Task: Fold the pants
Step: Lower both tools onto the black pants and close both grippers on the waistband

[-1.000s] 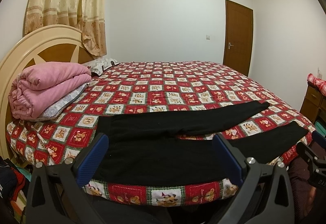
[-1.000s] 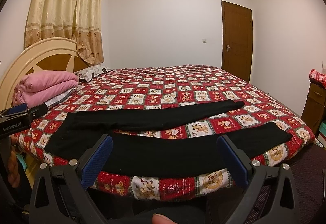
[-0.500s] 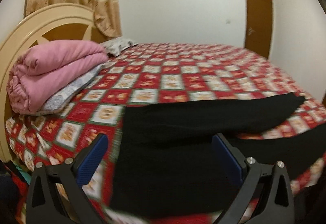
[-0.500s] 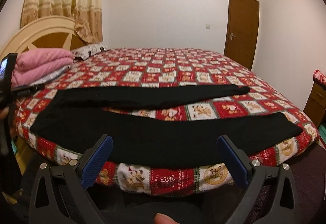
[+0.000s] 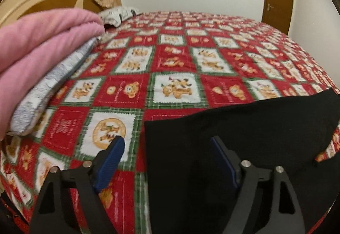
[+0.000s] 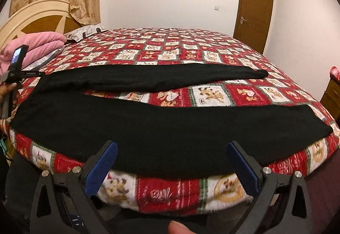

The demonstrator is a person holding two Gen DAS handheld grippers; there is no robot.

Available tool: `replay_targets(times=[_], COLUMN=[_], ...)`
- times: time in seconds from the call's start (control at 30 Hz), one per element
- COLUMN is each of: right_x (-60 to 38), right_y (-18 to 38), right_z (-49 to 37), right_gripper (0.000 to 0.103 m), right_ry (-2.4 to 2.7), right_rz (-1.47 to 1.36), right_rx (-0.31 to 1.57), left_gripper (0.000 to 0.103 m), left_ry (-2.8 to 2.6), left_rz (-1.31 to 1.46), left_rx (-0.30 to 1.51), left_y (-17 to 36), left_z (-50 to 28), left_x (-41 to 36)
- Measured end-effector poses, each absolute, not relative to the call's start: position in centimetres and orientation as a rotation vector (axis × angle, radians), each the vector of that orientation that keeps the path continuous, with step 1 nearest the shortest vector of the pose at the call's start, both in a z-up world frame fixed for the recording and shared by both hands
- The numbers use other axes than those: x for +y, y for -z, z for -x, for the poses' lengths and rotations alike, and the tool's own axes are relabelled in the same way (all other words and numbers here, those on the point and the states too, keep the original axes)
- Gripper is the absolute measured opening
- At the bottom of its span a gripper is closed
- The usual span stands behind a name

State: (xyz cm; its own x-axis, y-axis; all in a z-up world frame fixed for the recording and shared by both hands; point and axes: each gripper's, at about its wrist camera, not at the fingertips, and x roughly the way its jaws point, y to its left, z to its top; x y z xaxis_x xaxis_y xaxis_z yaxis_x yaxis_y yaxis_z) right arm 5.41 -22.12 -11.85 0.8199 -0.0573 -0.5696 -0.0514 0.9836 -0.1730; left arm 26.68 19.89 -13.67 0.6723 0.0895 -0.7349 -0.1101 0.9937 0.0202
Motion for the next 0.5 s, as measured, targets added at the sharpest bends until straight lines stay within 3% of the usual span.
replay_targets(times=[0.1,0.3,0.43,0.5], right_x=[-22.9,-26.0,-28.5,-30.6], right_y=[11.0,9.3,8.1,7.0], right_z=[-6.5,-9.5,-12.2,-14.2], right_gripper=[0.102,0.099,0.071,0.068], right_ry=[0.0,-0.008,0.006,0.037], right_rz=[0.19,0.129,0.129,0.114], right_rx=[0.594,0.602,0.639,0.651], left_gripper=[0.066,0.05,0.046,0.035], left_ry=[-0.095,0.007,0.07,0.07], left_rz=[0.054,0.11,0.164,0.155], left_rx=[0.877,0.919,0.915,0.926], left_y=[14.7,15.5,15.6,15.4], left_z=[-28.1,-29.3,-29.6,-29.9], left_x=[20.9,21.6,22.7,22.8])
